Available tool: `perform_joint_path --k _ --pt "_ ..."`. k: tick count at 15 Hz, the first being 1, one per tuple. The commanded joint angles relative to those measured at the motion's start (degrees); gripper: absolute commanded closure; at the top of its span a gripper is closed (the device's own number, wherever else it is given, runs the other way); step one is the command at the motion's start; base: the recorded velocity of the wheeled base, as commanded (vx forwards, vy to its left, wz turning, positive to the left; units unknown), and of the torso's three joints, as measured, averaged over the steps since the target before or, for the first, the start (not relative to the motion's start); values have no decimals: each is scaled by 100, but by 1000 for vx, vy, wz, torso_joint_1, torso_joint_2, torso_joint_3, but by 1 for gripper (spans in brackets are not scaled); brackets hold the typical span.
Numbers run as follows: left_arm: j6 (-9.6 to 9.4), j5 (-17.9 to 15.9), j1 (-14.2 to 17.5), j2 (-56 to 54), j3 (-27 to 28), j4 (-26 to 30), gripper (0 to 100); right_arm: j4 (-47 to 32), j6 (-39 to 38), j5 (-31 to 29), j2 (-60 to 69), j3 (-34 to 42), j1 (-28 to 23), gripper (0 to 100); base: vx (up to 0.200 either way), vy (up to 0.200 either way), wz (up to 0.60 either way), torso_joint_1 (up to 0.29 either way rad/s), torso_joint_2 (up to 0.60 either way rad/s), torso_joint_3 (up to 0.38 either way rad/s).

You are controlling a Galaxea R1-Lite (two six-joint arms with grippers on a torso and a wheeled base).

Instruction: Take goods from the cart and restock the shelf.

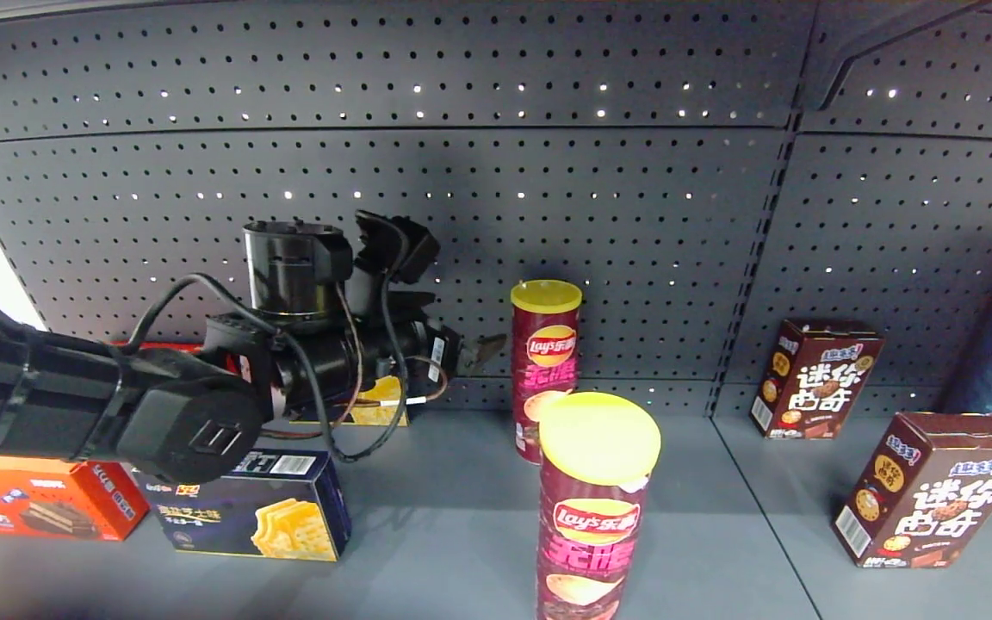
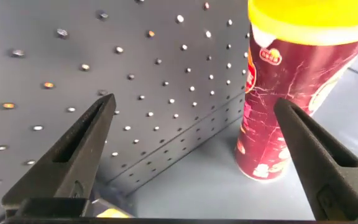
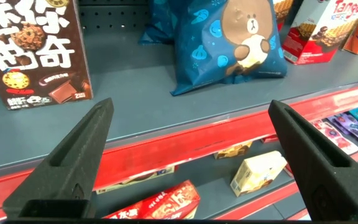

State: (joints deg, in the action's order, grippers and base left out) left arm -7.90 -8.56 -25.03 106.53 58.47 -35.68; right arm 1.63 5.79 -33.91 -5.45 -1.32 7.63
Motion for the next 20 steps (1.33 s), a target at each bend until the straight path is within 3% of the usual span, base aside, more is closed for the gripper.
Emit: perform_joint_path --k 1,5,7,10,12,15,17,20 --pt "-1 3 209 -432 -248 -9 0 4 1 60 0 0 19 0 0 0 0 0 0 0" --pt "-10 30 437 -950 -626 -35 0 4 -8 166 0 9 45 0 0 0 0 0 0 0" --pt "-177 30 701 -1442 -1013 -35 0 12 -8 183 0 9 45 0 0 0 0 0 0 0" --pt "-203 30 1061 -2031 -1549 -70 0 48 -131 192 0 26 45 0 0 0 0 0 0 0" --pt "-194 -6 1404 -2673 -2120 -79 0 -251 -113 456 -360 -1143 362 0 0 0 0 0 0 0" --pt "-186 -6 1562 -2901 -2331 -53 0 -902 423 869 -1600 -3050 1496 0 0 0 0 0 0 0" --pt "-186 -6 1571 -2954 -2498 -88 0 -884 713 1414 -2566 -3700 1856 0 0 0 0 0 0 0" --pt "-186 -49 1571 -2963 -2612 -114 0 -849 1152 2012 -3524 -3946 2260 0 0 0 0 0 0 0"
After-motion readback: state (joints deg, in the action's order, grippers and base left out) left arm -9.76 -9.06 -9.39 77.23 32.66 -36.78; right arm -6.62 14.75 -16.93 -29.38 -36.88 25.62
